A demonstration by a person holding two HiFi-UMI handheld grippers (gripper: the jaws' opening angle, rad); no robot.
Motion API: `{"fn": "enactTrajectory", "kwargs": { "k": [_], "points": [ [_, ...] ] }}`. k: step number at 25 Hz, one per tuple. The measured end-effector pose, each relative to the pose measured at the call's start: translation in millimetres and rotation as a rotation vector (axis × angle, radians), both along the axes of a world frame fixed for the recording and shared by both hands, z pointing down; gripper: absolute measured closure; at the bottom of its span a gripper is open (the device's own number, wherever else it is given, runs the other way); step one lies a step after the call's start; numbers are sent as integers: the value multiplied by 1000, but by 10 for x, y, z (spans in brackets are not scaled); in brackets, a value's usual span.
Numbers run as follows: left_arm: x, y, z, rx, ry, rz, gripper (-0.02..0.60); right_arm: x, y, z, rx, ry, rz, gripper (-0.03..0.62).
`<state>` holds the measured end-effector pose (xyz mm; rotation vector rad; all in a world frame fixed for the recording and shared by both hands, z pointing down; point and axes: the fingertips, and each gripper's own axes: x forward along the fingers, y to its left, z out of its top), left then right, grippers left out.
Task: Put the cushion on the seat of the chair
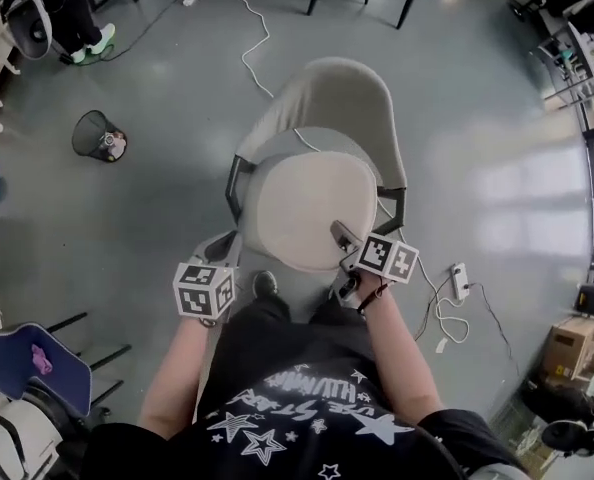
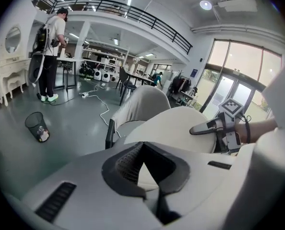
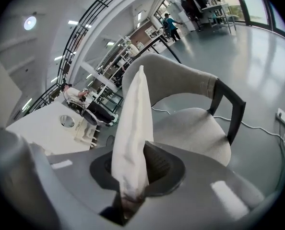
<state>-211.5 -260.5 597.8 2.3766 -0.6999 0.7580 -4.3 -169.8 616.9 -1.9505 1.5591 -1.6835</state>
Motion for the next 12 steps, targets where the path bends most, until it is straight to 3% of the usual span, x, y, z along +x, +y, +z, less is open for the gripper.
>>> {"fn": "enactTrajectory", "kwargs": {
  "k": [4,12],
  "points": [
    [45,-86,236,-35,-44,101,574,-142,38,160,-26,-17,44,537],
    [296,-131,566,-63,-80,166,574,-46,-43,416,27,-83,51,537]
  ]
}}
